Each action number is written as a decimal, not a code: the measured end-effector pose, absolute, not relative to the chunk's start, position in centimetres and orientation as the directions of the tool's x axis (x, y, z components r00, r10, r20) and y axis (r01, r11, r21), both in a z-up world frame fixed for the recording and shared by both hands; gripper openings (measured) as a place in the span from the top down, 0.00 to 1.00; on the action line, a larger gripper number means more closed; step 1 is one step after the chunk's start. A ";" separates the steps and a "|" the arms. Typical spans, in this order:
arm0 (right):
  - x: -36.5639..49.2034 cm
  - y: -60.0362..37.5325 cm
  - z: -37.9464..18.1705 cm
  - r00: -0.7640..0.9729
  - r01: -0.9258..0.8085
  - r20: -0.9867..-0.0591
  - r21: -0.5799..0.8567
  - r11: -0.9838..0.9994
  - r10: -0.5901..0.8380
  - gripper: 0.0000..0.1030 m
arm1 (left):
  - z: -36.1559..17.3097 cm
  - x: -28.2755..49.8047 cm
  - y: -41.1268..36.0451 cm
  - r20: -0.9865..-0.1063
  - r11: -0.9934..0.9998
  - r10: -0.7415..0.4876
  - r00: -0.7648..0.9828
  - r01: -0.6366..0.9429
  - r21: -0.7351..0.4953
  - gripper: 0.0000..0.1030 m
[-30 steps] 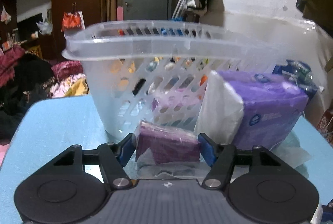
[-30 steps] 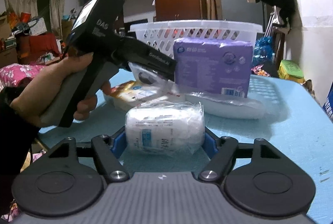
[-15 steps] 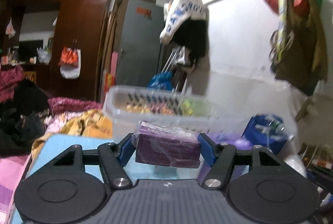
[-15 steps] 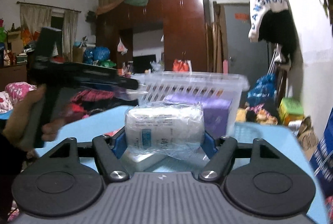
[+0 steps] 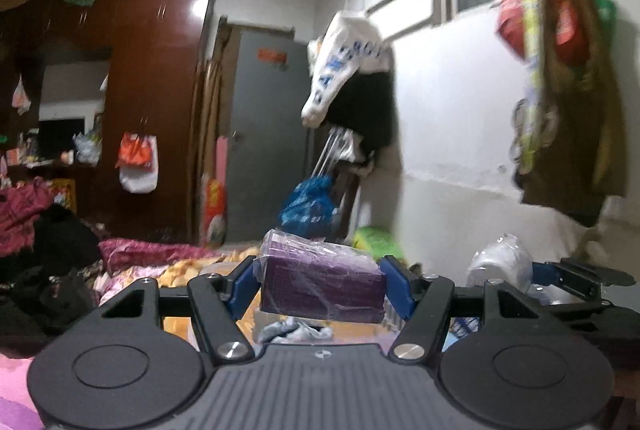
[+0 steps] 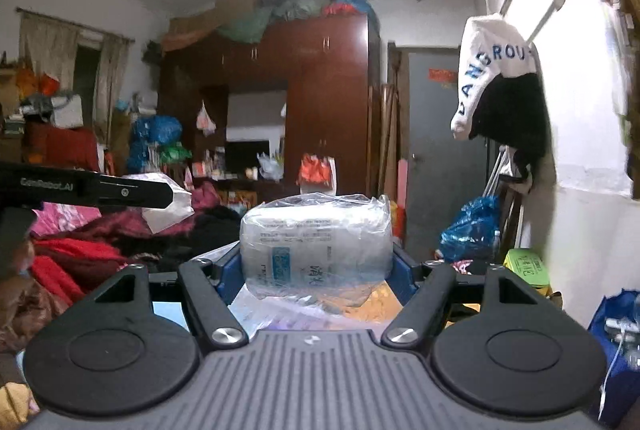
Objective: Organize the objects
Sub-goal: 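Carry both held items into the white basket and open both tools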
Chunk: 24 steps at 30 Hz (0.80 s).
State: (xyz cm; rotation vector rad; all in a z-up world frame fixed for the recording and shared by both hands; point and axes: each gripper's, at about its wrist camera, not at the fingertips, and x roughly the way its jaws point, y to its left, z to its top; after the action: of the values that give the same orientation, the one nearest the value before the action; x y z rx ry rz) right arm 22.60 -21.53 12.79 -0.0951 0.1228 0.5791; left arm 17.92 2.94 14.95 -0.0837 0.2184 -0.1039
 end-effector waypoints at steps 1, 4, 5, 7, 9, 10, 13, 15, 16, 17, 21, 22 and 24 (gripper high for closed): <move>23.9 -20.9 13.0 0.840 -0.532 -0.172 -0.072 0.844 0.515 0.29 | 15.1 19.6 3.0 -0.243 0.993 -0.099 0.965 0.078 -0.093 0.34; 29.0 -18.7 13.1 0.837 -0.500 -0.296 -0.068 0.863 0.461 0.29 | 14.8 25.6 3.3 -0.361 0.995 -0.060 0.931 0.025 -0.101 0.34; 30.7 -18.0 12.8 0.829 -0.489 -0.339 -0.054 0.870 0.445 0.29 | 14.0 27.8 3.6 -0.408 0.993 -0.060 0.911 0.013 -0.117 0.34; 33.3 -16.9 11.8 0.813 -0.471 -0.409 -0.044 0.881 0.414 0.29 | 12.5 30.7 3.9 -0.479 0.992 -0.064 0.875 0.003 -0.127 0.34; 35.3 -15.9 10.6 0.795 -0.459 -0.462 -0.032 0.888 0.394 0.29 | 11.0 33.0 4.2 -0.537 0.991 -0.072 0.841 -0.001 -0.134 0.34; 35.7 -15.7 10.0 0.787 -0.459 -0.476 -0.027 0.888 0.393 0.29 | 10.4 33.7 4.3 -0.557 0.990 -0.074 0.827 -0.006 -0.140 0.34; 36.8 -15.0 8.6 0.765 -0.462 -0.512 -0.012 0.887 0.391 0.29 | 9.1 35.0 4.7 -0.596 0.989 -0.086 0.798 -0.005 -0.148 0.33; 37.5 -15.0 8.2 0.744 -0.467 -0.537 0.008 0.884 0.398 0.29 | 8.2 35.2 4.8 -0.626 0.990 -0.083 0.775 -0.010 -0.143 0.33; 37.9 -15.0 8.1 0.736 -0.466 -0.550 0.013 0.885 0.396 0.29 | 8.0 35.4 4.7 -0.638 0.990 -0.087 0.765 -0.007 -0.143 0.33; 37.7 -15.1 7.9 0.734 -0.461 -0.557 0.010 0.887 0.388 0.29 | 7.7 35.6 4.8 -0.646 0.990 -0.090 0.758 -0.004 -0.142 0.33; 37.3 -15.7 8.3 0.722 -0.468 -0.572 0.009 0.884 0.388 0.29 | 6.7 36.1 4.6 -0.673 0.990 -0.095 0.733 0.001 -0.140 0.33; 37.4 -15.7 8.3 0.716 -0.474 -0.580 0.005 0.880 0.389 0.29 | 6.4 36.4 4.6 -0.681 0.990 -0.103 0.725 0.009 -0.139 0.33; 37.3 -15.6 8.3 0.711 -0.481 -0.589 -0.010 0.877 0.383 0.28 | 6.1 36.0 4.1 -0.688 0.992 -0.098 0.719 0.018 -0.123 0.34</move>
State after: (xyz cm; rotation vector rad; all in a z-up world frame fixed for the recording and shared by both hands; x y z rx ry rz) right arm 37.31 -15.56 8.34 -0.1672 0.6145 0.4813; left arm 36.01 4.12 6.07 -0.1104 0.7659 -0.0641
